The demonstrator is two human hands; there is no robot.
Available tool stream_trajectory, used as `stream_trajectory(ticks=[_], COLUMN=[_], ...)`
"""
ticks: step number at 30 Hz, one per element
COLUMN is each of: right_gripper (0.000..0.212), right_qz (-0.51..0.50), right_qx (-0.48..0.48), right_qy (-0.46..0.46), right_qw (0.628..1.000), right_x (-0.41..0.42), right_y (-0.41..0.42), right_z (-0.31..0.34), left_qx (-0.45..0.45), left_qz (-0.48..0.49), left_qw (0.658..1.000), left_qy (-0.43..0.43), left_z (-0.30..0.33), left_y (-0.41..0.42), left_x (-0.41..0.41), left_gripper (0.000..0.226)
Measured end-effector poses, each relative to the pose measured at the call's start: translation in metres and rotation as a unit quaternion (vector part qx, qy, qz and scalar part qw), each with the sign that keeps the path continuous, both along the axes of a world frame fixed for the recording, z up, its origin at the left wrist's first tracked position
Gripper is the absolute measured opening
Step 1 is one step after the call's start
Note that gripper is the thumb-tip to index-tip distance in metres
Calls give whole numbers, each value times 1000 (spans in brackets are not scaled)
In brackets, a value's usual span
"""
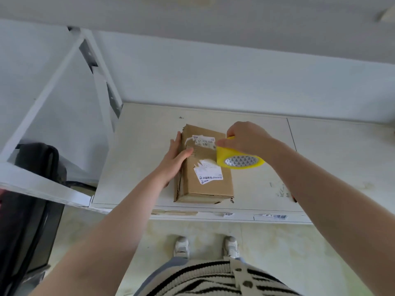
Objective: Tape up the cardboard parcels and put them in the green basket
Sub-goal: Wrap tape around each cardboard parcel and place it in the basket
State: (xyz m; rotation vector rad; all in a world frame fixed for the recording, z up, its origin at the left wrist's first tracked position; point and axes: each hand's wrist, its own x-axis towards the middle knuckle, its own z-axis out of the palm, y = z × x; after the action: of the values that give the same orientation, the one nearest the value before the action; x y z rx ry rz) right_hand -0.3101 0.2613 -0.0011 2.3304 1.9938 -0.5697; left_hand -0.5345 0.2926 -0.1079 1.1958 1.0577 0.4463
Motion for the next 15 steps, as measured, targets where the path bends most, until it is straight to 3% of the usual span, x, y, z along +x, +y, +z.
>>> stream_trajectory(ticks=[2,6,8,12,15], right_gripper=[52,55,62,63,63], right_qz=[-5,-6,24,51,33], right_qx=[3,-6,-8,-24,-8], right_qy=[-25,-75,-54,76,58], right_qw=[1000,997,998,996,998], right_x=[-11,-34,-41,-39,-16], right_y=[5,13,15,17,9], right_z=[2,2,4,12,8], left_qx=[-6,-11,9,25,34], left_qz=[30,47,75,109,93], left_qw=[999,999,997,994,995], left_qy=[-21,-11,-6,5,6], left_z=[-2,-6,-9,-16,-16], left_y=[0,-10,-14,-14,-13], left_x=[2,7,0,-16,-17], left_gripper=[76,75,62,31,26])
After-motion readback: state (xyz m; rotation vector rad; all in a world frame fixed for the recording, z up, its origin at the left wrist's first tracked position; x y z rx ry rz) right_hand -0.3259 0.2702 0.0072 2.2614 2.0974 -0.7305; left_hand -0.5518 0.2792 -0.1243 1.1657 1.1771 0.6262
